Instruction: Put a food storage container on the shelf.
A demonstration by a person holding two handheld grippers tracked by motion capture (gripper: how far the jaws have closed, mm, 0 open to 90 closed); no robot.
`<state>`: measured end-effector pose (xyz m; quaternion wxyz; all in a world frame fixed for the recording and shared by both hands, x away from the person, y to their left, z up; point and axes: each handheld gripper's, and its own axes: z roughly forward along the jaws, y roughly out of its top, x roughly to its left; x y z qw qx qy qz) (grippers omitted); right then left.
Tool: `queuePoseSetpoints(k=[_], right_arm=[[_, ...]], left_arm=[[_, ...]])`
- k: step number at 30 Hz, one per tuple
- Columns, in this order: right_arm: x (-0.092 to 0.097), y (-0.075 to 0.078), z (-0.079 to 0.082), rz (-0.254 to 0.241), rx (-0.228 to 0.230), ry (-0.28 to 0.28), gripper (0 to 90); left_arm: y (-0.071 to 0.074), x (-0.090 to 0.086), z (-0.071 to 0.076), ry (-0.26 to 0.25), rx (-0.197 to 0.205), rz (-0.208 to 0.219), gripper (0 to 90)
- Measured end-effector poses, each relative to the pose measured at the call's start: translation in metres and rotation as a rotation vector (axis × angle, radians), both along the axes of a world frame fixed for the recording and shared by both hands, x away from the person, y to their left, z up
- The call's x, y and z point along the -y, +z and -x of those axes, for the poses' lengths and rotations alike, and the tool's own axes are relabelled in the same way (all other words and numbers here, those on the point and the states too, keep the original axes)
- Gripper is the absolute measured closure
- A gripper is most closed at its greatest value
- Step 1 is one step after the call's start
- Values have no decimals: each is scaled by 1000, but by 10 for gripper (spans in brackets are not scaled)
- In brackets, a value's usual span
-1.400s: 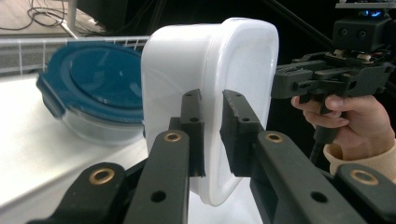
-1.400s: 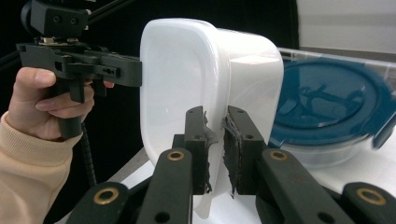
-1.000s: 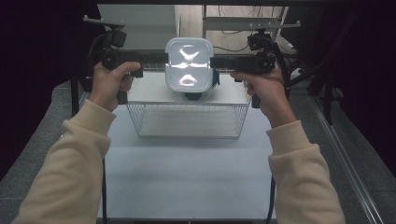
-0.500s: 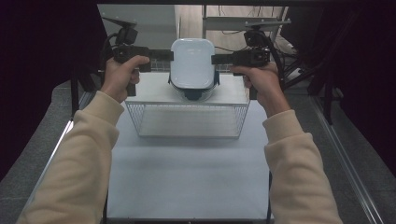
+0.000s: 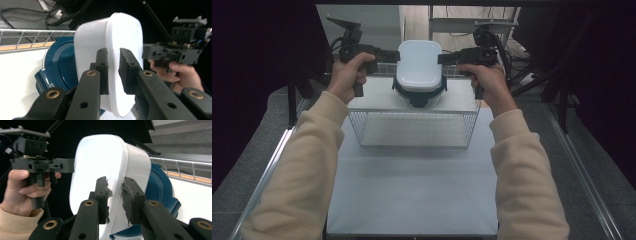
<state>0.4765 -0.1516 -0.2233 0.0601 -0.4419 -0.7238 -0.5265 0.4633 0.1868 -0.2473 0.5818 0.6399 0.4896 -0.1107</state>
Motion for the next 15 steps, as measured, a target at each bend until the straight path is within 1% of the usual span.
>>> queuePoseSetpoints(k=[2,6,7,10,11,15], right_arm=[[0,-2,-6,-10,-21,-8,721],[0,-8,-18,-49,-84,-33,702],[0,-10,-22,-62,-102,-38,697],[1,-16,-28,-80,-126,-48,681],[1,-18,-31,-88,-134,-52,676],[0,-25,-35,-108,-141,-68,674]], left_arm=[[-4,-1,-8,8,-23,19,782],[-10,-1,-19,24,-53,39,769],[-11,-1,-21,27,-55,45,767],[-16,-1,-24,34,-63,65,759],[-17,-1,-25,41,-65,62,754],[-21,-2,-26,48,-67,44,743]])
